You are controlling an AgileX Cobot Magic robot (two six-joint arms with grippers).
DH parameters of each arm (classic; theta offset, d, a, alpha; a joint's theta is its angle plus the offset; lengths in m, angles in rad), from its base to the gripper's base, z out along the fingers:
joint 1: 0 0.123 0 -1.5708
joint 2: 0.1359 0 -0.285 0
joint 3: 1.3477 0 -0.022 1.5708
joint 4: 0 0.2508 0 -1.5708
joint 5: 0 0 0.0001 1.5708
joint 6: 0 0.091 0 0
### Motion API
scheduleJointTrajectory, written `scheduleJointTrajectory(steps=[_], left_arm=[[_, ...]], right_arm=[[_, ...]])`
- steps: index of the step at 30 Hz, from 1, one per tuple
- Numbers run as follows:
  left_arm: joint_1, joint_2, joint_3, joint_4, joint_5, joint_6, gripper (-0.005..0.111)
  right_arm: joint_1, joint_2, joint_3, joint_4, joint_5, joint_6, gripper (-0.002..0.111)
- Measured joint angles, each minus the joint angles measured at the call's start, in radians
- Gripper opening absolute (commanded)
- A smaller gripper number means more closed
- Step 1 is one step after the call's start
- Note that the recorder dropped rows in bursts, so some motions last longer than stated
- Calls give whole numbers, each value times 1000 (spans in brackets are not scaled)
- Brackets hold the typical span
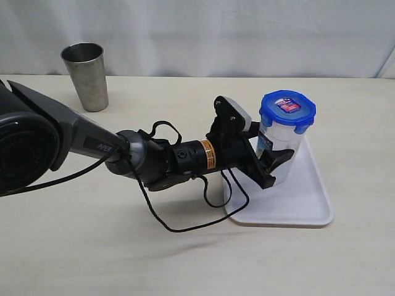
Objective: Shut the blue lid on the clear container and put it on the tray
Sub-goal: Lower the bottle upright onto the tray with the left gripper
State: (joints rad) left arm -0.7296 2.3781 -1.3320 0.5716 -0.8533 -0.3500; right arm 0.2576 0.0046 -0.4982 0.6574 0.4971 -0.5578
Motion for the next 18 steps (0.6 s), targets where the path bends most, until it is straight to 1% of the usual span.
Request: scheduleJointTrajectory(steps=[2,6,8,9,11,17,18], left_arm=[[4,0,0,31,-12,38,0],[4,0,-1,45,-16,54,0],[4,0,-1,45,-16,56,2],[4,0,-1,45,-16,56,11],[4,0,-1,45,-16,58,24],[4,0,-1,27,-16,58,83],[4,0,-1,7,-16,60,88]], right_arm=[[0,0,0,0,0,0,4],[0,0,0,0,0,0,4],[0,0,0,0,0,0,4],[0,0,0,0,0,0,4],[0,0,0,0,0,0,4],[0,0,0,0,4,0,4],[0,0,0,0,4,0,4]])
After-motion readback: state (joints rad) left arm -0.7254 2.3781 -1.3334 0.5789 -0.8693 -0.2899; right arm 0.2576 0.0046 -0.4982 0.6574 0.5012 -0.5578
